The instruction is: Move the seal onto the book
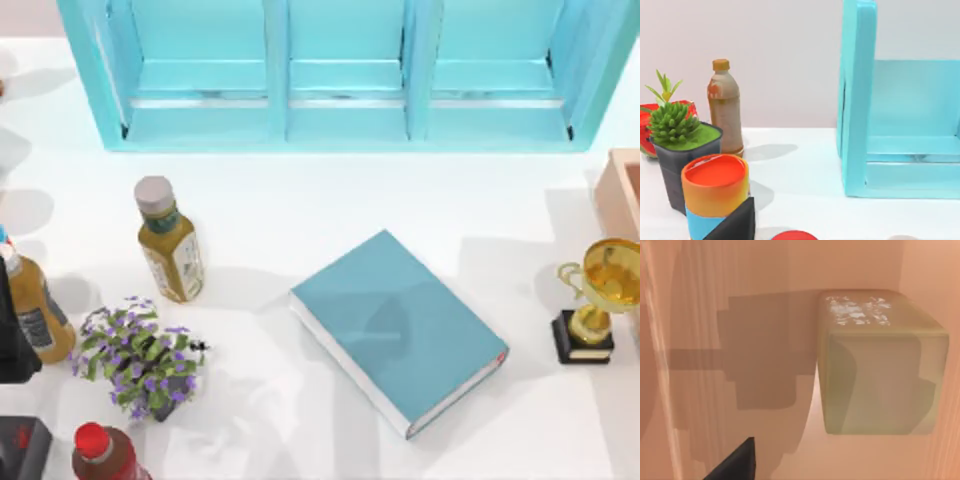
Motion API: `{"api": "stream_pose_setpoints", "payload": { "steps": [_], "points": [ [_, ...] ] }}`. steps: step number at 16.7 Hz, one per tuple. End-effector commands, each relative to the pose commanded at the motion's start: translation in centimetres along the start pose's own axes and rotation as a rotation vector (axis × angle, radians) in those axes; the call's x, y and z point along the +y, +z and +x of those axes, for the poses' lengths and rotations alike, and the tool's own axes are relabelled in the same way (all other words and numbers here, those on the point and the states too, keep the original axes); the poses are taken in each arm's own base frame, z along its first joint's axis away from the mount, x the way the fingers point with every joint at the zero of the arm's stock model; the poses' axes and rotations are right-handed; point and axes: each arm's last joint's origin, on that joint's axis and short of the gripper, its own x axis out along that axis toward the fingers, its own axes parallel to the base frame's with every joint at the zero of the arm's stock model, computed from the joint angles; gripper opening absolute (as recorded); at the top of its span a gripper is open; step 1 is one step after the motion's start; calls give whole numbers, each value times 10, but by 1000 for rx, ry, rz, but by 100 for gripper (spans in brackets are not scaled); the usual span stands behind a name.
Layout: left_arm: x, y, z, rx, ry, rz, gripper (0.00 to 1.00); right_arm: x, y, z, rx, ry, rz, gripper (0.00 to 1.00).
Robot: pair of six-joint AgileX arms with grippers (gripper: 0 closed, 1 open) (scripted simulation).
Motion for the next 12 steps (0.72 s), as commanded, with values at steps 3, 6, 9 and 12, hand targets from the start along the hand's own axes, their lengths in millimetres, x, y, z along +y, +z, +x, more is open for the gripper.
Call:
{"api": "stream_pose_setpoints", "payload": {
  "steps": [3,6,9,12],
  "points": [
    [0,0,0,0,0,0,100,2,0,0,-2,-1,-4,100],
    [0,0,0,0,0,0,100,1,1,12,5,2,1,100],
    [0,0,0,0,0,0,100,0,4,45,0,0,0,100],
    [0,0,0,0,0,0,100,-1,3,81,-13,-4,0,100]
  ]
}}
